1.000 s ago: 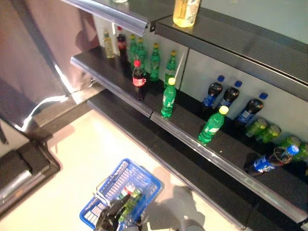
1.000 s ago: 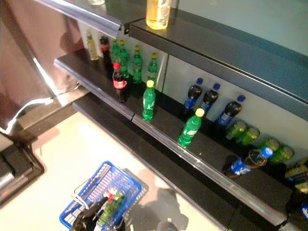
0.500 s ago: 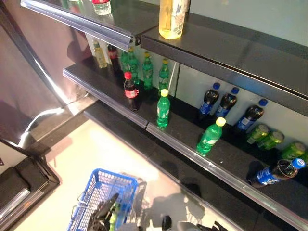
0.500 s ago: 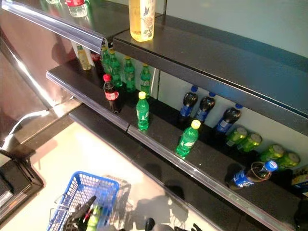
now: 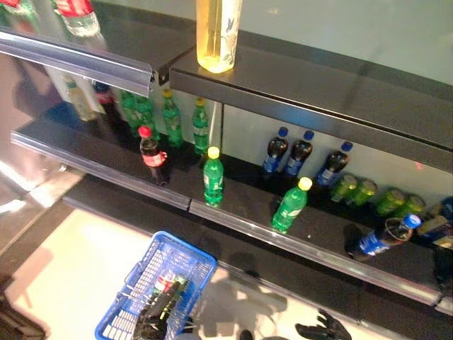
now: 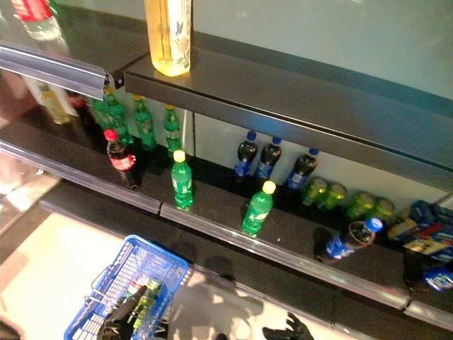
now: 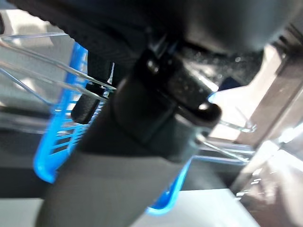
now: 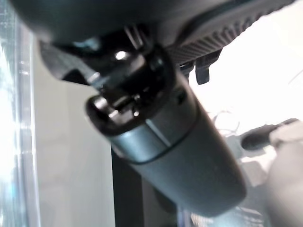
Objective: Pick up the drink and place into the basket.
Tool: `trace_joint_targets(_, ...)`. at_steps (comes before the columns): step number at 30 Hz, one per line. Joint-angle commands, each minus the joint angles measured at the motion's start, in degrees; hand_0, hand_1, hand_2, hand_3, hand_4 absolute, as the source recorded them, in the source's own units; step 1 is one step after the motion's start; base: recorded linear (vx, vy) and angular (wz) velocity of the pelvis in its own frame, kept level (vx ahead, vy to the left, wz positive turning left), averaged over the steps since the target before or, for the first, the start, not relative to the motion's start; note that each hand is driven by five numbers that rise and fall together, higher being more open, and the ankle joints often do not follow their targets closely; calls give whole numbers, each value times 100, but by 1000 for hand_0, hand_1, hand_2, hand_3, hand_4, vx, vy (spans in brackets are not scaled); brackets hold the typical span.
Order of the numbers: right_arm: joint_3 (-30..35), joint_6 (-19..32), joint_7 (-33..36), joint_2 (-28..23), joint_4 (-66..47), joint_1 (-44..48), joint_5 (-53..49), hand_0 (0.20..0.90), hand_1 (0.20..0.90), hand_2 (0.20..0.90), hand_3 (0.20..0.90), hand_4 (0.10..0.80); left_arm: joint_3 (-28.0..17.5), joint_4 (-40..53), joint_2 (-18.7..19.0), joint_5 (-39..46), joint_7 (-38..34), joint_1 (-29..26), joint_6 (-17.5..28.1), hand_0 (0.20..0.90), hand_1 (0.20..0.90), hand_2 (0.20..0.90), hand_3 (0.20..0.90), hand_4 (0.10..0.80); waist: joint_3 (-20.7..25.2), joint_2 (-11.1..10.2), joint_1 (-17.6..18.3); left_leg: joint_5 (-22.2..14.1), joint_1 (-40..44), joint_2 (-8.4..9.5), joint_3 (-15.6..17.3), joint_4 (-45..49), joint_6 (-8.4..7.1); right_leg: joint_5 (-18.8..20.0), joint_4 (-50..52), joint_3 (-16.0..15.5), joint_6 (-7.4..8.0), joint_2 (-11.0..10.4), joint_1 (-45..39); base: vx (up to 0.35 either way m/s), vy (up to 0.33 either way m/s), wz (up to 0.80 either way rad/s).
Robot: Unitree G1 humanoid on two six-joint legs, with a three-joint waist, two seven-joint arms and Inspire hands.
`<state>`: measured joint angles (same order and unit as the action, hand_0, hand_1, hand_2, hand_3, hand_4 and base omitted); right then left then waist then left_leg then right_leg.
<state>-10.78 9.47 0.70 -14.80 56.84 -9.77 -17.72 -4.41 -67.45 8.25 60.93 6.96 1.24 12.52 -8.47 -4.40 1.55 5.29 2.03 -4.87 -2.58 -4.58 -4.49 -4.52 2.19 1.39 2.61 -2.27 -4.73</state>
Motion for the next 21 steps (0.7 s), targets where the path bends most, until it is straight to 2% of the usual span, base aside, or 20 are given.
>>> trace_joint_targets(1, -357, 65, -166, -277, -1377, -47, 573, 900, 900, 900, 900, 800, -112, 743, 344, -195, 327, 187, 517, 300, 300, 300, 200, 100, 102, 80, -94, -342, -71, 146, 363, 371, 158, 763, -164, -334, 446, -689, 215, -1, 111, -32)
trace_joint_targets(2, -467, 120, -213, -343, -1668, -76, 748, 900, 900, 900, 900, 800, -134, 788, 424, -296, 370, 239, 521, 300, 300, 300, 200, 100, 87, 68, -119, -375, -40, 147, 458, 385, 177, 781, -104, -436, 492, -758, 269, -66, 65, -56)
trace_joint_targets(3, -665, -86, -219, -508, -2292, -23, 863, 900, 900, 900, 900, 800, -125, 904, 518, -271, 333, 272, 527, 300, 300, 300, 200, 100, 56, 63, -184, -409, -19, 99, 635, 423, 197, 793, 36, -653, 571, -915, 348, -91, 37, -71)
trace_joint_targets(4, -717, -52, -231, -561, -2445, -3, 899, 900, 900, 900, 900, 800, -124, 956, 544, -260, 324, 281, 524, 300, 300, 300, 200, 100, 42, 62, -209, -423, -18, 81, 686, 440, 209, 783, 96, -690, 593, -962, 377, -189, -17, -85)
trace_joint_targets(5, -858, -134, -353, -765, -3136, 97, 817, 900, 900, 900, 900, 800, -81, 1064, 665, -63, 318, 251, 502, 300, 300, 300, 200, 100, -9, 54, -215, -475, -58, 59, 744, 505, 297, 700, 500, -602, 625, -1040, 494, -142, -33, -63)
trace_joint_targets(7, -928, -173, -491, -927, -3608, 121, 660, 900, 900, 900, 900, 800, -28, 1191, 720, 48, 256, 240, 467, 300, 300, 300, 200, 100, 16, 20, -241, -492, -154, 65, 739, 584, 332, 669, 492, -553, 616, -1046, 473, -149, -135, -40)
trace_joint_targets(10, -1006, -105, -739, -1142, -4056, 184, 779, 900, 900, 900, 900, 800, 59, 1280, 757, 51, 144, 231, 481, 300, 300, 300, 200, 100, 40, -86, -336, -534, -317, 25, 759, 766, 272, 776, 85, -679, 639, -1092, 330, -89, -225, -21)
trace_joint_targets(11, -1039, -177, -972, -1361, -4446, 257, 769, 900, 900, 900, 900, 800, 100, 1269, 809, 52, 54, 230, 477, 300, 300, 300, 200, 100, 47, -151, -348, -525, -336, -73, 732, 807, 219, 816, -28, -665, 649, -1047, 312, -59, -303, -15)
trace_joint_targets(13, -1032, -81, -1189, -1466, -4618, 277, 790, 900, 900, 900, 900, 800, 105, 1274, 836, 75, 10, 235, 456, 300, 300, 300, 200, 100, 48, -182, -340, -505, -311, -143, 726, 788, 191, 817, -39, -653, 646, -1003, 316, -42, -228, -11)
trace_joint_targets(14, -982, -187, -1403, -1716, -5102, 271, 605, 900, 900, 900, 900, 800, 101, 1301, 861, 108, -30, 274, 423, 300, 300, 300, 200, 100, 57, -232, -331, -453, -230, -261, 731, 698, 120, 793, -65, -688, 636, -943, 279, -3, -245, -12)
trace_joint_targets(15, -637, -149, -1933, -2096, -5781, 143, 256, 900, 900, 900, 900, 800, 86, 1313, 835, -74, -1, 400, 374, 300, 300, 300, 200, 100, 81, -268, -308, -365, -55, -388, 754, 485, 30, 738, -143, -745, 605, -855, 128, 8, -239, -7)
trace_joint_targets(18, -23, -54, -2414, -2521, -6614, -39, -548, 900, 900, 900, 900, 800, 56, 1221, 728, -142, 56, 580, 371, 300, 300, 300, 200, 100, 151, -246, -249, -280, 119, -464, 780, 274, -48, 656, -195, -806, 566, -790, -14, 32, -89, 12)
trace_joint_targets(21, 586, 252, -2190, -2559, -7156, -129, -1023, 900, 900, 900, 900, 800, -92, 1164, 612, -242, 109, 682, 345, 300, 300, 300, 200, 100, 242, -196, -180, -222, 233, -515, 848, 144, -94, 571, -162, -872, 522, -773, -67, 28, -10, 13)
